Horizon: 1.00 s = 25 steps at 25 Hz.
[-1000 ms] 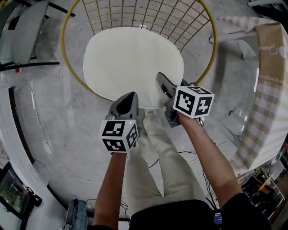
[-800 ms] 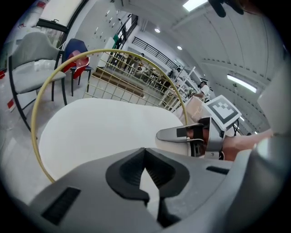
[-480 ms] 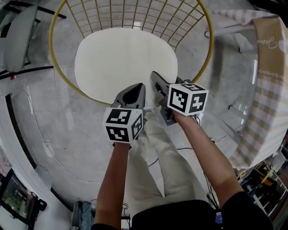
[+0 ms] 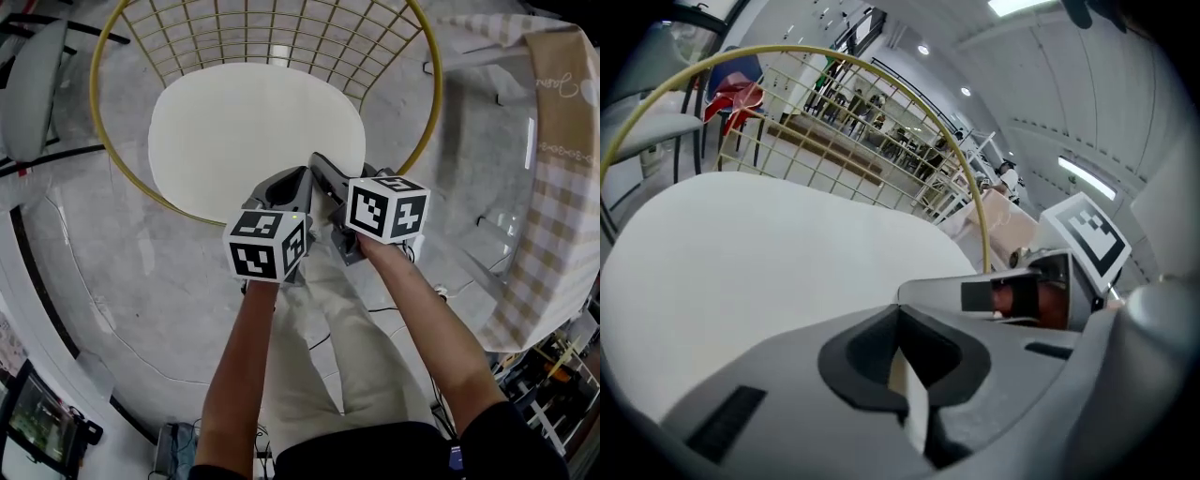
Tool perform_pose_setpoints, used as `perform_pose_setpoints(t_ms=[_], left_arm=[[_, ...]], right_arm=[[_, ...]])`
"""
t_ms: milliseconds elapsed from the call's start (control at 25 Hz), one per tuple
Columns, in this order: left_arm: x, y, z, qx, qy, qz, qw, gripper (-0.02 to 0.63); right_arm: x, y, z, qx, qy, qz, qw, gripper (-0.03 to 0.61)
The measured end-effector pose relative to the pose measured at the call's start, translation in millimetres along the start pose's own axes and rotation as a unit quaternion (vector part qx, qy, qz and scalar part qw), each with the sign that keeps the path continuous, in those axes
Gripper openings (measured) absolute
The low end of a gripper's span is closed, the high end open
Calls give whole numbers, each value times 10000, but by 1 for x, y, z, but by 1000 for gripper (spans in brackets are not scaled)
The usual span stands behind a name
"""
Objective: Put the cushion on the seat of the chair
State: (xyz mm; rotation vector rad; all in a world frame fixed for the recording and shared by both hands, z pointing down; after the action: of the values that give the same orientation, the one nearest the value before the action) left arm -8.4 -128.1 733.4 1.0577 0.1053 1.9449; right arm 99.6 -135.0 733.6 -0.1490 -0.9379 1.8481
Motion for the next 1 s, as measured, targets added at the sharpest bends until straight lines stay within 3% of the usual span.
perform_pose_setpoints(t_ms=[1000], left_arm=[[24,8,46,233,398,-93,9989,5]], right_arm=[[0,-32,20,602,359,191,9974,64]])
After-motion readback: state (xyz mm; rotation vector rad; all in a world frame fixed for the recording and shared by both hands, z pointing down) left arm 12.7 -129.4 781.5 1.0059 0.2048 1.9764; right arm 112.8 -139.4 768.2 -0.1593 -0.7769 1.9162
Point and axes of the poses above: the fingertips, and each gripper's own axes: z forward along the fingers, y to its left, x out of its underside, the point moved 7 cm from there along -z, backward along the fingers, and after that the axes turned 12 degrees about z, right-handed, at the moved point
